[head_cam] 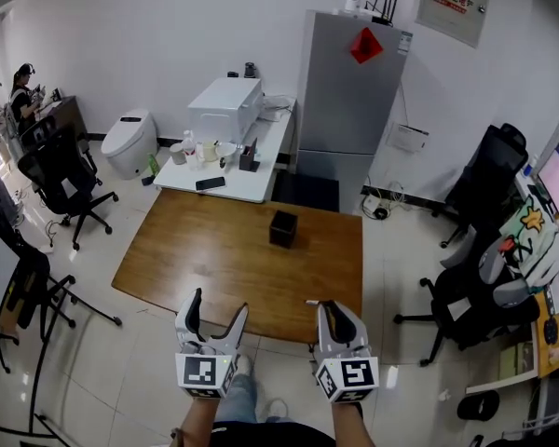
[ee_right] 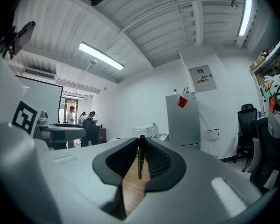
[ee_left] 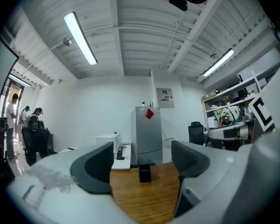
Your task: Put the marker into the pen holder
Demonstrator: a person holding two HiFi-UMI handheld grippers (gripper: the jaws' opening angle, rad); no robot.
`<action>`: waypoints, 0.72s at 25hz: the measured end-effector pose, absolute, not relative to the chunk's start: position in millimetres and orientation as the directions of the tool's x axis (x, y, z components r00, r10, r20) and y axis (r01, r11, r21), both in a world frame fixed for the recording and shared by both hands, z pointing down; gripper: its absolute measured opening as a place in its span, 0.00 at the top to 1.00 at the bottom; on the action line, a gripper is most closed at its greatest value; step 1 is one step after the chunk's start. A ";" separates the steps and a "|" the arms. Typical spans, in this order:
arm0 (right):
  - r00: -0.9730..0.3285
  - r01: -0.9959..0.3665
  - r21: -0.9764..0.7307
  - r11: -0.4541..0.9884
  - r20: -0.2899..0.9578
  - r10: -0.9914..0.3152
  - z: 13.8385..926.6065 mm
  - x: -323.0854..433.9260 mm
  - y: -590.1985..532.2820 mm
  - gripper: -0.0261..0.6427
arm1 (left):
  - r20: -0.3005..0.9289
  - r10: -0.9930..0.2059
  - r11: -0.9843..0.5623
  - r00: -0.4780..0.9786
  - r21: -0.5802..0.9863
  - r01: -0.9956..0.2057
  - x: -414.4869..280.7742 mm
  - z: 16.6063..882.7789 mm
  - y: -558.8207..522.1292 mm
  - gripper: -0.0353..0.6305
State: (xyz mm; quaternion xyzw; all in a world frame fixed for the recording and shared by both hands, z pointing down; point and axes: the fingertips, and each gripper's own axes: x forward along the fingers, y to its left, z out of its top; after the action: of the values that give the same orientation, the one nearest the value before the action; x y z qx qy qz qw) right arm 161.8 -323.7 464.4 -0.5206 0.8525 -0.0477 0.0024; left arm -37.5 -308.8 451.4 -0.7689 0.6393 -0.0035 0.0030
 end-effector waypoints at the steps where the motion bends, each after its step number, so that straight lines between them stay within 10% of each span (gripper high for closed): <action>1: -0.455 -0.889 -0.079 0.451 0.048 -0.889 465.3 159.1 -332.1 0.87 | 0.001 -0.982 -0.189 0.189 -0.012 -0.982 -39.8 453.3 -318.5 0.36; 18: -0.341 -0.940 -0.051 0.338 0.064 -0.938 455.9 70.8 -498.6 0.87 | -0.024 -0.939 -0.344 0.344 -0.003 -0.939 -104.4 449.9 -521.8 0.38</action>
State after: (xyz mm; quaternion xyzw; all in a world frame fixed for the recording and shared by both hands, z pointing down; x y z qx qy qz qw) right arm 70.8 -498.6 455.9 -0.5739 0.8179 -0.0395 -0.0115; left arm -104.4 -521.8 449.9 -0.8196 0.5729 0.0093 0.0080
